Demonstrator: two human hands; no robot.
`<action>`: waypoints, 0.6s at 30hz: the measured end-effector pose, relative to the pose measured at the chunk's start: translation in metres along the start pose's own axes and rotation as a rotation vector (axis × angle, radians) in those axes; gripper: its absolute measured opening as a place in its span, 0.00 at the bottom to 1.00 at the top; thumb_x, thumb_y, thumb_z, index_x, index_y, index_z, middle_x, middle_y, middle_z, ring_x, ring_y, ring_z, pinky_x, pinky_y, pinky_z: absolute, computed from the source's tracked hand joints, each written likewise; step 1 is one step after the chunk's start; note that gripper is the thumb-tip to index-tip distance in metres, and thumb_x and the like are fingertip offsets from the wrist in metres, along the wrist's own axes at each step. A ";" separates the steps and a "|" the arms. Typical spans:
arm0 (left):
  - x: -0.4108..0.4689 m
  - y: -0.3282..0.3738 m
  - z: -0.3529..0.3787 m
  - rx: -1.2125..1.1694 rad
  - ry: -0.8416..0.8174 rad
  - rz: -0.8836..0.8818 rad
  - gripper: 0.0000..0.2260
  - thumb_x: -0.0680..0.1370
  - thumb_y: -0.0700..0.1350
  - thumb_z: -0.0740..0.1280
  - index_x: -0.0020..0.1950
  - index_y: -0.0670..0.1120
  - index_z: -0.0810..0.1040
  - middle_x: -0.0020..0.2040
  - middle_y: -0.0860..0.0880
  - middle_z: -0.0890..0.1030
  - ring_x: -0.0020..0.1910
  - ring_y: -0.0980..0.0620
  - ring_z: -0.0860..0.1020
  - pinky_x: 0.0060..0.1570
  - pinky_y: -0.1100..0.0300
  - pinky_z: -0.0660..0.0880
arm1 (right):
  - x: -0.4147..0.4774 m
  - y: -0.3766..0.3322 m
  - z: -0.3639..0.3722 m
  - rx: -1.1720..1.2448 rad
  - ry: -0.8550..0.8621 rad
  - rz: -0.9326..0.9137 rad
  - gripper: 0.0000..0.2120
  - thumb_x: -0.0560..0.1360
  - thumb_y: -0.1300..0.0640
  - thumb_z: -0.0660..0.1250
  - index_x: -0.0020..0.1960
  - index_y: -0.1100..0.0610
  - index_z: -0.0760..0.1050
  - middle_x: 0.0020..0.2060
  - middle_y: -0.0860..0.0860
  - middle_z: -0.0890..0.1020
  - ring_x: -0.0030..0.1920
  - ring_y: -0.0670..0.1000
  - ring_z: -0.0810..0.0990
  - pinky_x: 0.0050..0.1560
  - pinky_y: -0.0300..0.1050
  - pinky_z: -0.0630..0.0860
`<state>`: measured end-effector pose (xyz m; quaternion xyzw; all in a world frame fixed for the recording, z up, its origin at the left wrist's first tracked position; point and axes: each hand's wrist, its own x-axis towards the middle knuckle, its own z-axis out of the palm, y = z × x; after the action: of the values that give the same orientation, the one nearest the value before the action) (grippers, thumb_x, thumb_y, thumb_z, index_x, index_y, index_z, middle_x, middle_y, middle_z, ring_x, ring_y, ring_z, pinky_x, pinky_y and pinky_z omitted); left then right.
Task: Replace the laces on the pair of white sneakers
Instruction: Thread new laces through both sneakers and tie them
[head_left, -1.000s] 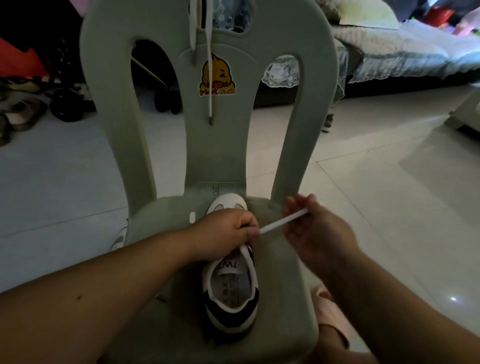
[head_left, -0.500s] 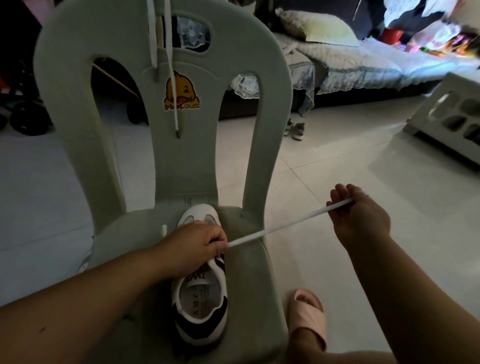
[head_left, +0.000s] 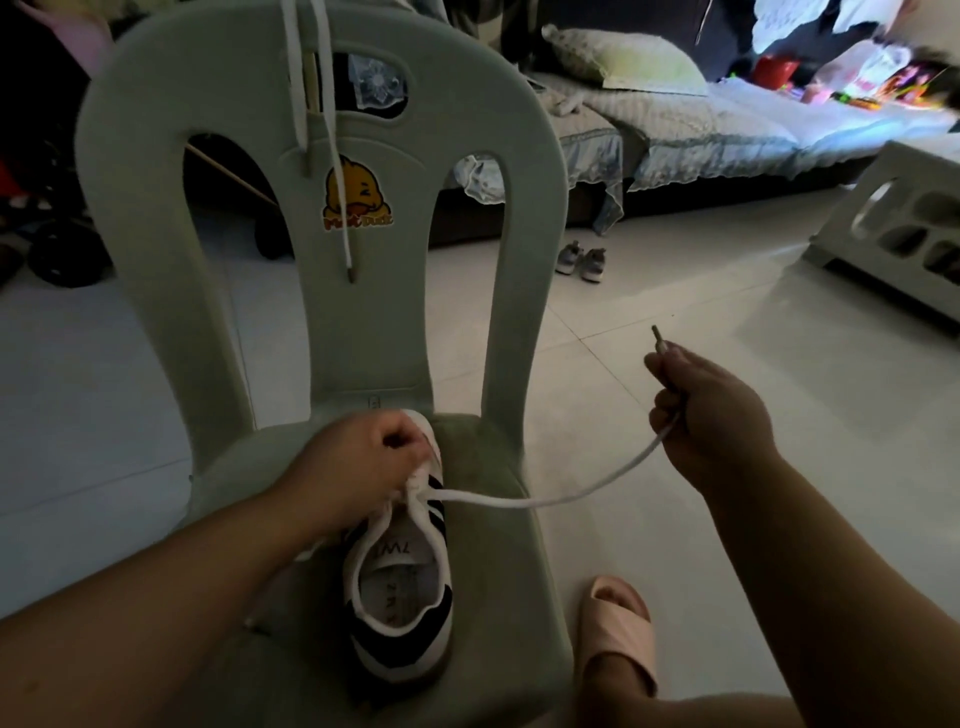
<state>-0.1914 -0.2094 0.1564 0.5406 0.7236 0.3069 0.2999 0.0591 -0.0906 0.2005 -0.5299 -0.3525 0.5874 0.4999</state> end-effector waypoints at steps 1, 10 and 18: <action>0.001 0.000 -0.008 0.017 0.048 -0.028 0.04 0.77 0.49 0.67 0.43 0.52 0.79 0.39 0.54 0.81 0.39 0.56 0.79 0.38 0.60 0.73 | -0.004 -0.001 0.003 -0.038 -0.054 -0.005 0.05 0.78 0.60 0.64 0.51 0.58 0.78 0.39 0.52 0.83 0.30 0.43 0.73 0.31 0.36 0.72; -0.031 -0.018 -0.018 0.319 -0.212 -0.203 0.14 0.67 0.60 0.74 0.40 0.51 0.78 0.36 0.53 0.79 0.36 0.58 0.76 0.36 0.62 0.73 | -0.072 0.037 0.080 -0.886 -0.590 -0.050 0.03 0.74 0.56 0.69 0.42 0.52 0.81 0.27 0.42 0.78 0.27 0.39 0.74 0.27 0.31 0.66; -0.038 -0.032 -0.005 0.223 0.009 -0.159 0.09 0.73 0.57 0.68 0.44 0.53 0.80 0.40 0.55 0.80 0.40 0.58 0.78 0.41 0.61 0.75 | -0.085 0.082 0.119 -1.164 -0.656 -0.164 0.09 0.75 0.58 0.65 0.47 0.54 0.84 0.45 0.49 0.84 0.46 0.47 0.81 0.50 0.41 0.77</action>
<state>-0.2051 -0.2543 0.1391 0.5101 0.7952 0.2023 0.2579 -0.0796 -0.1791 0.1686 -0.4786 -0.7843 0.3924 0.0428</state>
